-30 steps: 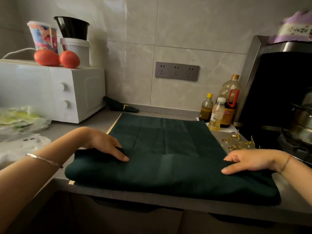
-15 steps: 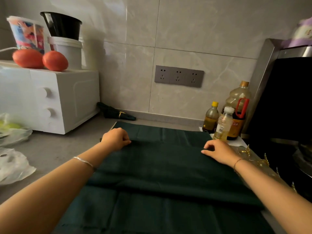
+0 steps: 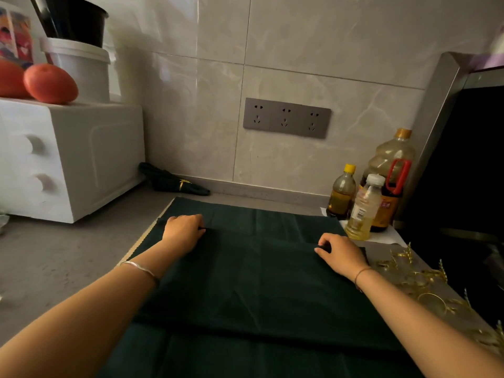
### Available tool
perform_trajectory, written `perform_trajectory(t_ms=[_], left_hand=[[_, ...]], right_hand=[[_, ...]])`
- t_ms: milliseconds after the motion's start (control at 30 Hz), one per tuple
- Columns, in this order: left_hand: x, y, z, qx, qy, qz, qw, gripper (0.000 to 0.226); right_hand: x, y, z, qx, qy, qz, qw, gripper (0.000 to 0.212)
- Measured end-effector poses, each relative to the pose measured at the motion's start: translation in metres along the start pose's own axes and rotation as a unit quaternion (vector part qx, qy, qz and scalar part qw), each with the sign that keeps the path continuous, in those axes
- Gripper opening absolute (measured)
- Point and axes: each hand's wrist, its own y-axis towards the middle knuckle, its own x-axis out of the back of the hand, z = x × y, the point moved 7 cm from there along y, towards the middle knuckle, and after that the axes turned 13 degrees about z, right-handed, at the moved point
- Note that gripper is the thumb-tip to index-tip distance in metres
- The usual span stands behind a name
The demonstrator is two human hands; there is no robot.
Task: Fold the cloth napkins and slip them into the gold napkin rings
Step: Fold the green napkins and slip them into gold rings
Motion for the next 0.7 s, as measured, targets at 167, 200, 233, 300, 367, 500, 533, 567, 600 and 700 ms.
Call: perform_trajectory(t_ms=[167, 200, 233, 300, 367, 500, 533, 567, 600, 700], left_hand=[[-0.007, 0.008, 0.0, 0.013, -0.002, 0.002, 1.0, 0.018], [-0.007, 0.008, 0.0, 0.017, 0.002, 0.0, 1.0, 0.019], [-0.006, 0.007, -0.001, 0.019, 0.012, -0.002, 1.0, 0.021], [-0.001, 0.0, -0.008, 0.005, 0.033, -0.008, 0.999, 0.034], [0.006, -0.019, -0.024, -0.056, 0.018, -0.008, 0.998, 0.047], [0.001, -0.09, -0.067, -0.25, -0.043, 0.103, 0.962, 0.047], [-0.003, -0.111, -0.074, -0.277, -0.055, 0.14, 0.949, 0.049], [-0.006, -0.129, -0.079, -0.294, -0.056, 0.168, 0.939, 0.053], [-0.01, -0.144, -0.082, -0.302, -0.042, 0.184, 0.935, 0.057], [-0.021, -0.167, -0.085, -0.302, 0.028, 0.187, 0.934, 0.06]], right_hand=[[-0.004, 0.005, 0.001, -0.007, -0.009, -0.03, 0.999, 0.01], [-0.004, 0.004, 0.002, -0.007, -0.01, -0.032, 0.999, 0.01], [-0.003, 0.002, 0.003, -0.006, -0.01, -0.035, 0.999, 0.011], [0.004, -0.007, 0.01, 0.011, -0.02, -0.044, 0.999, 0.024], [0.013, -0.026, 0.025, 0.054, -0.006, -0.043, 0.998, 0.037], [0.011, -0.088, 0.065, 0.157, 0.038, 0.059, 0.985, 0.029], [0.006, -0.106, 0.073, 0.175, 0.035, 0.085, 0.98, 0.03], [0.001, -0.121, 0.079, 0.194, 0.025, 0.104, 0.975, 0.032], [-0.005, -0.135, 0.085, 0.213, 0.01, 0.119, 0.97, 0.035], [-0.023, -0.159, 0.093, 0.24, -0.034, 0.141, 0.96, 0.046]])
